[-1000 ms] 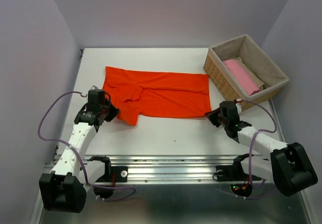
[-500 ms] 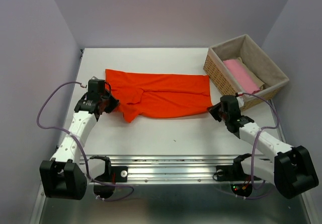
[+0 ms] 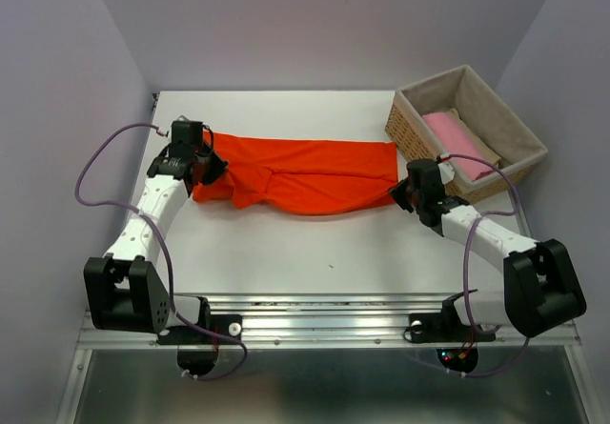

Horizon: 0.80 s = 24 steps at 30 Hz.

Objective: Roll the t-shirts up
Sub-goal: Fold the T-shirt at the center of the board.

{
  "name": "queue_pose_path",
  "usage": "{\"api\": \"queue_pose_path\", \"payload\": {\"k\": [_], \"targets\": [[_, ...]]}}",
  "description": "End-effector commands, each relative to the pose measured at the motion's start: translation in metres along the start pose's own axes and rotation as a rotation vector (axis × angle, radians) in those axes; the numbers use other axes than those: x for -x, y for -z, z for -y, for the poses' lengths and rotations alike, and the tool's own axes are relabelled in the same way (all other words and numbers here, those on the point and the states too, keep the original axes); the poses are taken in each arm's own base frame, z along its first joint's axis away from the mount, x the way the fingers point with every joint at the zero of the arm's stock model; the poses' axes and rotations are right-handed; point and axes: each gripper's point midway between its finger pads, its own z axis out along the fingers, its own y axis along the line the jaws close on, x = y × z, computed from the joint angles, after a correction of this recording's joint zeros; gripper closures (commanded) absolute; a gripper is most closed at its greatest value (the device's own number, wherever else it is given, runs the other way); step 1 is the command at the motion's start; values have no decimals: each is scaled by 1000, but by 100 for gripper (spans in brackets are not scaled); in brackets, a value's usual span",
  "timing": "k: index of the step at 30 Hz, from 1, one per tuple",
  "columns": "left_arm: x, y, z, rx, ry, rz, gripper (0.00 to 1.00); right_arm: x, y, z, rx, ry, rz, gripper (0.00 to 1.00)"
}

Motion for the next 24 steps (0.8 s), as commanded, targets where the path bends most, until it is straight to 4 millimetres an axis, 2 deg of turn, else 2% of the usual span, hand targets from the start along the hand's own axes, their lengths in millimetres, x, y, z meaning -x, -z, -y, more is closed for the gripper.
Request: {"api": "queue_pose_path", "payload": {"k": [1, 10, 17, 24], "targets": [[30, 2, 20, -31, -33, 77, 100, 25, -8, -20, 12, 12, 82, 99], [51, -23, 20, 9, -48, 93, 100, 33, -27, -31, -13, 25, 103, 99], [61, -44, 7, 60, -64, 80, 100, 43, -34, -27, -40, 19, 130, 99], [56, -43, 5, 59, -70, 51, 100, 49, -32, -28, -36, 18, 139, 99]]}}
